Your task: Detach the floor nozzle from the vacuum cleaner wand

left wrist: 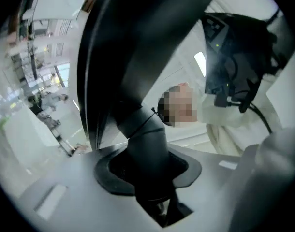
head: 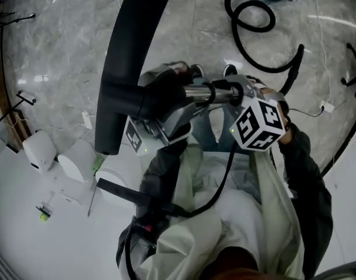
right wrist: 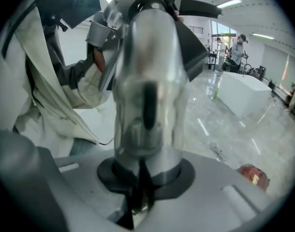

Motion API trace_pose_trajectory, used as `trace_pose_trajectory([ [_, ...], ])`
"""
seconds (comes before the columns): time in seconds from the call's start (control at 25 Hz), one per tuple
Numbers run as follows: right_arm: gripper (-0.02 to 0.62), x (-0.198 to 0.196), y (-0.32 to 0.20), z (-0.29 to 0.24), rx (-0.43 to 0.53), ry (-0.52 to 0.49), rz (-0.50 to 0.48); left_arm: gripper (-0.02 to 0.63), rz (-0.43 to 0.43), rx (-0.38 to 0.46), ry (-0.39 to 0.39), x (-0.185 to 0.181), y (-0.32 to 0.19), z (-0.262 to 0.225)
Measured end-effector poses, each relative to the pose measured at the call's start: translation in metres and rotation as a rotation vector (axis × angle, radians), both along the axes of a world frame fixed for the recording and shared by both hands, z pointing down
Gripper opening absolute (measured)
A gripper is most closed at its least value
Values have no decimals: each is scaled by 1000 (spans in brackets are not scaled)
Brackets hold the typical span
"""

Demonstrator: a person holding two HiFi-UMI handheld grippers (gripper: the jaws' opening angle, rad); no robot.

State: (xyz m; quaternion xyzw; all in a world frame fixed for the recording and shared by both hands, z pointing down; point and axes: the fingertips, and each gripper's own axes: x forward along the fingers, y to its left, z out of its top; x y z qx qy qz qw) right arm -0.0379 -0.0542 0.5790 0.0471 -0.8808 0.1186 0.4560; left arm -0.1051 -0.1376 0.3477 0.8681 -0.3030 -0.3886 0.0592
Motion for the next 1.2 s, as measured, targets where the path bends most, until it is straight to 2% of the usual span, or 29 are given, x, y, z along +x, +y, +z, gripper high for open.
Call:
trace_pose_trajectory([
  [0.08, 64, -3, 11, -49, -48, -84, -84, 125, 68, 81, 18, 11, 9, -45],
  [0.16, 64, -1, 24, -98, -99, -175, -210, 125, 115, 157, -1, 27, 17, -89],
  [0.2, 66, 2, 27, -119, -105, -211, -250, 124, 131, 193, -19, 36, 21, -111],
  [0.24, 66, 6, 26, -136, -84, -233, -248, 124, 145, 228, -41, 45, 25, -132],
  [0.28, 66, 11, 18, -152, -34, -244, -199, 124, 154, 261, -65, 55, 28, -151],
  [0.32, 66, 16, 5, -164, 42, -245, -111, 123, 160, 292, -93, 64, 32, -169],
  [0.48, 77, 46, -55, -201, 458, -152, 336, 114, 132, 358, -215, 94, 40, -211],
  [0.52, 75, 52, -59, -206, 520, -120, 391, 113, 142, 361, -224, 98, 43, -213],
  [0.56, 75, 56, -57, -210, 540, -97, 398, 112, 179, 362, -210, 99, 48, -214],
  [0.64, 66, 50, -37, -214, 476, -99, 273, 111, 291, 382, -161, 97, 58, -218],
  [0.72, 63, 40, -7, -219, 337, -170, 73, 115, 400, 414, -128, 97, 71, -224],
  [0.76, 61, 39, 7, -221, 272, -206, -5, 115, 438, 422, -112, 98, 75, -226],
  [0.84, 61, 44, 22, -223, 199, -246, -85, 115, 468, 419, -76, 98, 79, -229],
  [0.92, 61, 51, 24, -223, 203, -248, -90, 124, 464, 401, -38, 96, 79, -232],
  [0.96, 61, 54, 21, -223, 218, -244, -82, 186, 456, 390, -19, 95, 78, -233],
  [1.0, 61, 56, 17, -224, 232, -243, -74, 189, 445, 378, 0, 94, 77, -234],
  [1.04, 61, 56, 14, -224, 241, -244, -68, 183, 433, 365, 18, 94, 76, -234],
  [1.08, 61, 56, 11, -224, 249, -245, -59, 141, 422, 353, 34, 93, 75, -235],
  [1.2, 61, 51, 0, -217, 296, -248, 29, 140, 383, 322, 51, 93, 72, -235],
])
